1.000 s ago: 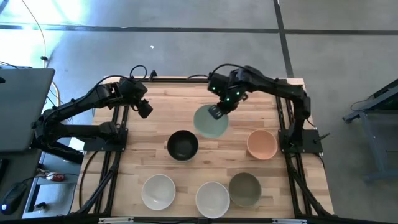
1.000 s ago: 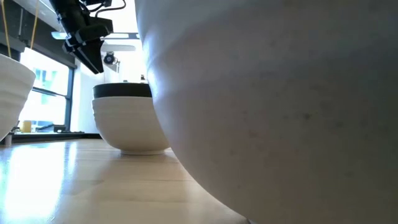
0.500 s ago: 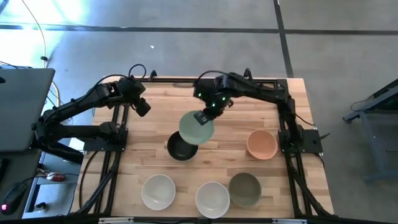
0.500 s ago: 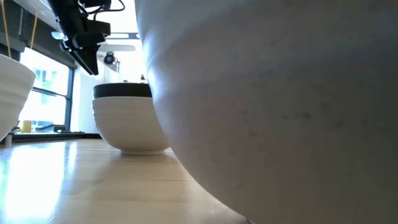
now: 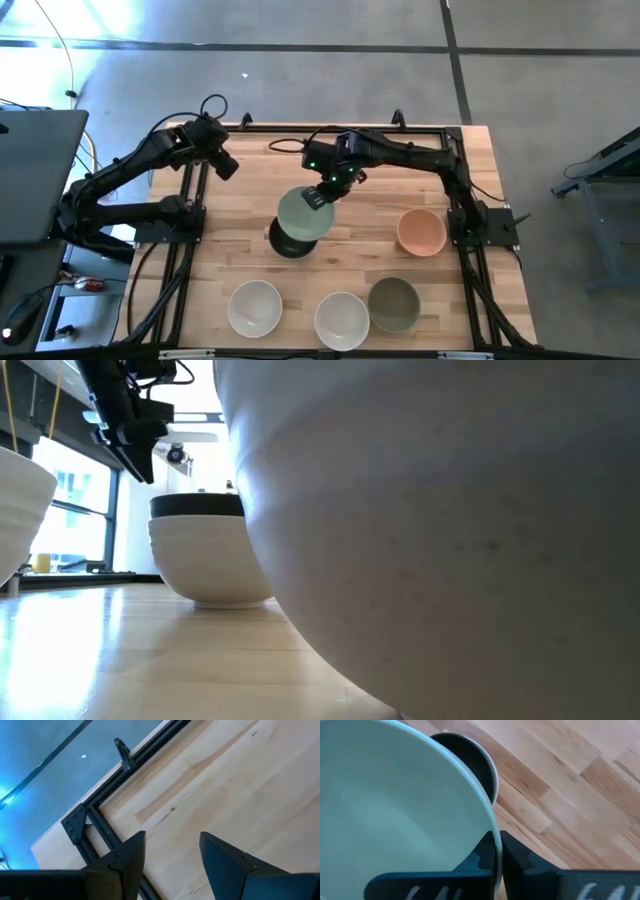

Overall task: Nest bowls inside each other
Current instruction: Stack the green bowl on the black bowl

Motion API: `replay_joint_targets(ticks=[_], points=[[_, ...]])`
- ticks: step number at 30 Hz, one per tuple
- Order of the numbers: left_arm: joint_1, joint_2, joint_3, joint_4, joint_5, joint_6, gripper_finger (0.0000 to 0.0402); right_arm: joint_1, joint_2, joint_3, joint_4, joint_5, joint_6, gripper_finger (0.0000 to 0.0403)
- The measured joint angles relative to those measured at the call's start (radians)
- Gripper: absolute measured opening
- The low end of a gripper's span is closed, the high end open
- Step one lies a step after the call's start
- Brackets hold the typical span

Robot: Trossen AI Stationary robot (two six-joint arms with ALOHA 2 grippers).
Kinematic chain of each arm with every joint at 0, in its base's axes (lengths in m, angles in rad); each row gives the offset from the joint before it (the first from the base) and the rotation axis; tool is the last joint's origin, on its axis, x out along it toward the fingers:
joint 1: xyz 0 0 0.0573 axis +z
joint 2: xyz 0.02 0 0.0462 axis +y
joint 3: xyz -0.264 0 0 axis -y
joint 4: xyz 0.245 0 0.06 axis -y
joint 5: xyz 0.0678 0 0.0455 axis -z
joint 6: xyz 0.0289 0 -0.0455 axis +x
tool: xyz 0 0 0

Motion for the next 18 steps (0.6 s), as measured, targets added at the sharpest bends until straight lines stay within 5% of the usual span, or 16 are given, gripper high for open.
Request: replay_joint_targets(ticks=[18], points=[[0.010, 0.000, 0.000, 0.025, 0.049, 0.015, 0.0177, 0.031, 0.122, 0.003, 0.108, -0.060, -0.009, 0.0000]])
